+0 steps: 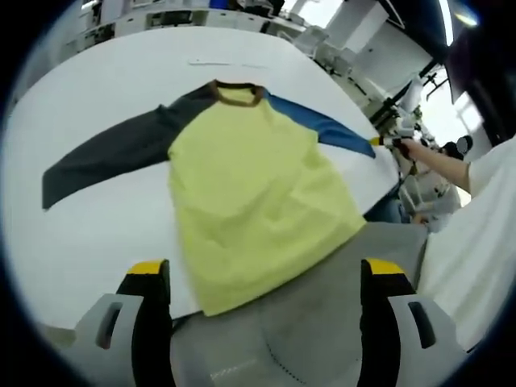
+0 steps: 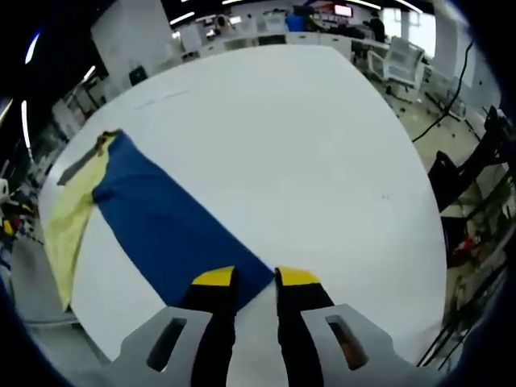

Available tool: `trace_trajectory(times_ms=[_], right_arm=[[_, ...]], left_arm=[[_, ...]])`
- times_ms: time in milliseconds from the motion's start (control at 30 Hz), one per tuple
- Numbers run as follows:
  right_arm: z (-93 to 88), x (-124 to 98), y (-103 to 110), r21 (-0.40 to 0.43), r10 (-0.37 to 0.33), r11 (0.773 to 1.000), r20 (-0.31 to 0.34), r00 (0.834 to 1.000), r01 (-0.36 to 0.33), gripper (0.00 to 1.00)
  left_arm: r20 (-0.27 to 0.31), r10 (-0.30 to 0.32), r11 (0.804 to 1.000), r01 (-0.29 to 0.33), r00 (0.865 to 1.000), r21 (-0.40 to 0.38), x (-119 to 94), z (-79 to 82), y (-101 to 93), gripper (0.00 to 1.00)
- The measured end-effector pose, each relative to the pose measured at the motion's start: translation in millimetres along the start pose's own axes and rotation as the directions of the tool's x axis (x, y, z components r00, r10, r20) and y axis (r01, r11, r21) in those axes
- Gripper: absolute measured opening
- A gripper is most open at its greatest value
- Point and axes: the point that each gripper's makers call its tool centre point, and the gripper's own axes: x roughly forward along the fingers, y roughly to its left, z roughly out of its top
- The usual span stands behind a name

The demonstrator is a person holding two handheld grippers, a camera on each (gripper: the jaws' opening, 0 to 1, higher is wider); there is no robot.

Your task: Fold the garment on the visible template until the final outline fits inside the template.

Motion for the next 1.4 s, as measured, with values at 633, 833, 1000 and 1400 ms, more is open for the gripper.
trace_trajectory(times_ms=[633, 833, 1000, 1400], right_arm=[[-1.1, 1.0, 2.6, 0.01, -0.002, 1.0, -0.003, 1.0, 0.002, 0.03], [1.1, -0.7, 1.3, 0.022, -0.013, 1.0, 0.002, 1.0, 0.012, 0.03], [8.0, -7.2, -1.8, 0.066, -0.015, 0.998, 0.026, 1.0, 0.014, 0.03], [35.4, -16.6, -14.7, 0.048, -0.021, 0.999, 0.035, 0.999, 0.019, 0.02]], left_arm=[[0.006, 0.005, 1.0, -0.005, 1.0, -0.007, -4.1, -0.4, 1.3, 0.94], [0.008, 0.006, 1.0, -0.006, 1.0, -0.004, -5.2, 0.4, 1.4, 0.94], [0.009, 0.004, 1.0, -0.004, 1.0, 0.0, -5.6, 0.0, 0.6, 0.93], [0.021, -0.003, 1.0, 0.003, 1.0, 0.004, -5.9, -0.3, -0.8, 0.93]])
